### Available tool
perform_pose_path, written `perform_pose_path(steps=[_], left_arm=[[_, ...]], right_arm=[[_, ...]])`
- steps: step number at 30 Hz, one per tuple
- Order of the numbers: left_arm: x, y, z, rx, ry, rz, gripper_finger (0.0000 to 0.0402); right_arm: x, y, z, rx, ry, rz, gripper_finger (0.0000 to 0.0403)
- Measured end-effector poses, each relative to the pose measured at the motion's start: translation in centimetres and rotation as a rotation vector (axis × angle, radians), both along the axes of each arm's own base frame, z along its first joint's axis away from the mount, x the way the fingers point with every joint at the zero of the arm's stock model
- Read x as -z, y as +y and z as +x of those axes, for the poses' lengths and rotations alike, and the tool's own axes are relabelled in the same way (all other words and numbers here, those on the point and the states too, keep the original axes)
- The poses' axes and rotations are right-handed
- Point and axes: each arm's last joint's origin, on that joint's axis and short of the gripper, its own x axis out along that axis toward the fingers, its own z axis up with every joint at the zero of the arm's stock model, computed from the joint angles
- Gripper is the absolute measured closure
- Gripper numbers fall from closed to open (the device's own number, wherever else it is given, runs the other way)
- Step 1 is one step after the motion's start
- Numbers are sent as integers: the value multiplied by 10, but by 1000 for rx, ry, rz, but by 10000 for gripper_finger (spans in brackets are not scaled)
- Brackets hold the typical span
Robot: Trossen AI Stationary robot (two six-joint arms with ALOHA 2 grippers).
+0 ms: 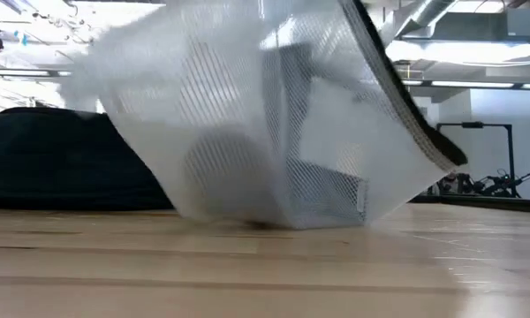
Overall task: Unpack backpack
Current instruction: Close the white zip bag
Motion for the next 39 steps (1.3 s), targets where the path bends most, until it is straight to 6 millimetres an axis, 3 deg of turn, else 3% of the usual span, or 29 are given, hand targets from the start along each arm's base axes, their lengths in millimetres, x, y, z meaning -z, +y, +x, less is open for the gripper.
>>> perform_pose_path(steps=[5, 12, 21, 25, 29, 39], left_arm=[[8, -1, -6, -2, 67, 27, 401], [1, -19, -11, 63, 3, 19, 391], [20, -21, -12, 2, 32, 19, 277], [33, -26, -12, -39, 20, -4, 246], [41, -32, -13, -58, -2, -26, 234], [35, -43, -1, -21, -216, 49, 230]], right_arm=[[0, -9, 6, 29, 5, 5, 403], [0, -15, 10, 39, 12, 11, 403], [23, -20, 34, 75, 79, -12, 403], [29, -18, 38, 77, 96, -22, 403], [29, -18, 38, 76, 91, -19, 403], [29, -19, 40, 41, 105, 11, 403]])
